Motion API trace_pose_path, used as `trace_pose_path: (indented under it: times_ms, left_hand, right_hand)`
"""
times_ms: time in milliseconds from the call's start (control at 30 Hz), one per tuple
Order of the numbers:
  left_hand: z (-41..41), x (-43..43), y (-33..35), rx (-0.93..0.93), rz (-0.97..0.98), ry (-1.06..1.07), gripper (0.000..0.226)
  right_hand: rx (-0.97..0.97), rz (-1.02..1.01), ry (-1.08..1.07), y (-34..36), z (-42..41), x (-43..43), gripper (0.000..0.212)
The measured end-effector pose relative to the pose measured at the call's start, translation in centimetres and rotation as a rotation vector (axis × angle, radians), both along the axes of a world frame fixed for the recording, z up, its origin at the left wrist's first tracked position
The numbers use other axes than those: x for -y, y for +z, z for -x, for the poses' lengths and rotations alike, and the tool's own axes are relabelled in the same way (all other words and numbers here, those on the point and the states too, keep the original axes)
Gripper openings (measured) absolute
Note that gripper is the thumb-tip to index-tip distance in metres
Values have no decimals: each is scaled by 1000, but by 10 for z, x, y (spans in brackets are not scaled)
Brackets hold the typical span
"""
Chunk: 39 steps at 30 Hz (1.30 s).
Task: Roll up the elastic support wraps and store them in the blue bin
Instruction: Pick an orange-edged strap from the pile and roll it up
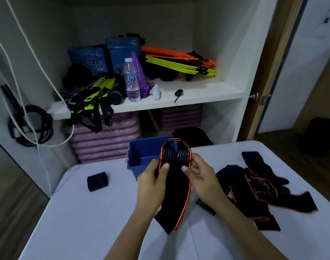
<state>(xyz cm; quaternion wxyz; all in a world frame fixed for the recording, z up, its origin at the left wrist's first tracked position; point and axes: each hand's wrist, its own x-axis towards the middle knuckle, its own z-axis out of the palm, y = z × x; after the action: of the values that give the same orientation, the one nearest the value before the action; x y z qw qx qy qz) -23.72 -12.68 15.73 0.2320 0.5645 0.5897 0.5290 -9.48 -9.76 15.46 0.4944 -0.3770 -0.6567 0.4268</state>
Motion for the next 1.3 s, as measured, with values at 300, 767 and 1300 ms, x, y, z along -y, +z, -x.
trace_pose_path:
  times_ms: [300,767,1300]
  left_hand:
    - [57,51,1,-18,92,-150,23]
    - [53,-16,-141,-183,648,-67,19]
    - [27,-116,-194,-45,738,280,20]
  right_hand:
    - [-42,132,-38,-10,39,64,22]
    - [440,467,-257,-154,54,-4,9]
    - [522,556,-339,-227,41,-117,3]
